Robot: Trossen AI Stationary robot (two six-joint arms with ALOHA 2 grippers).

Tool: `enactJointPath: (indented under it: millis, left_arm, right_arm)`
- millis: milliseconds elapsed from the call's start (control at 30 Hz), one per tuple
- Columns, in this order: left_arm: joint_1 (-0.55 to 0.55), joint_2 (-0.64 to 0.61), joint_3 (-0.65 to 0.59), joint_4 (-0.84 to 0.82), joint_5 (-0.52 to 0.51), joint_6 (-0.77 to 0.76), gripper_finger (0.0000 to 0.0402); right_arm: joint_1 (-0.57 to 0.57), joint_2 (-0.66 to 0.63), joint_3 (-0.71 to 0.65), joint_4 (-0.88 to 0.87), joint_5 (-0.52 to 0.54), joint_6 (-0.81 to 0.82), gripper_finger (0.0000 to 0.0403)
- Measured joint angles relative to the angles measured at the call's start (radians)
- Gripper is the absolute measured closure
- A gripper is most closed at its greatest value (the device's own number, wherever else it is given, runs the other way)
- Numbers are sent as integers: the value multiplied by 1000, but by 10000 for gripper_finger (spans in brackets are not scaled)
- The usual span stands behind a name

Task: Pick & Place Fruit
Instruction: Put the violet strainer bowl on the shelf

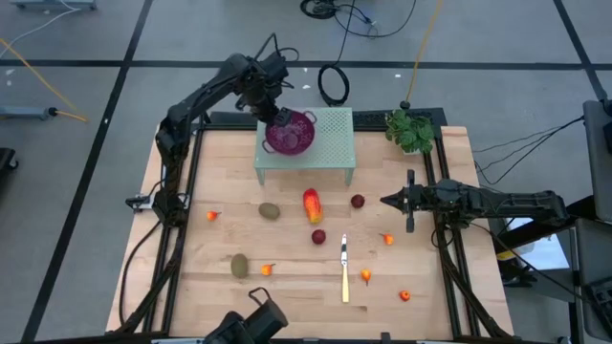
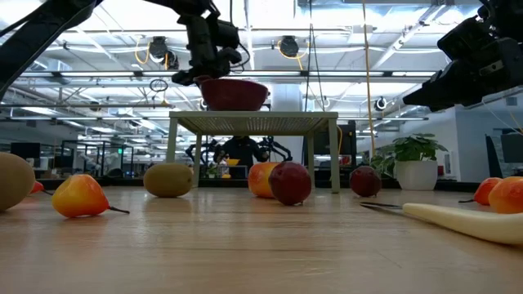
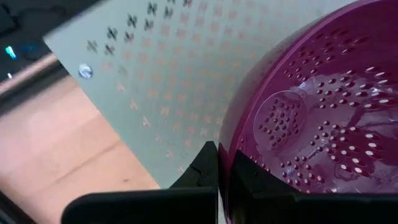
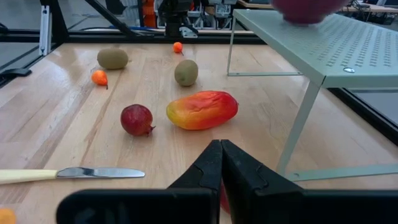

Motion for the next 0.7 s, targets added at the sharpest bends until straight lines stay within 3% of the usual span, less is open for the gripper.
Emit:
enactJointPath:
  millis: [700]
  left_arm:
    - [18,0,-12,-7,74,10,401]
  right_arm:
    - [0,0,0,0,0,0,399]
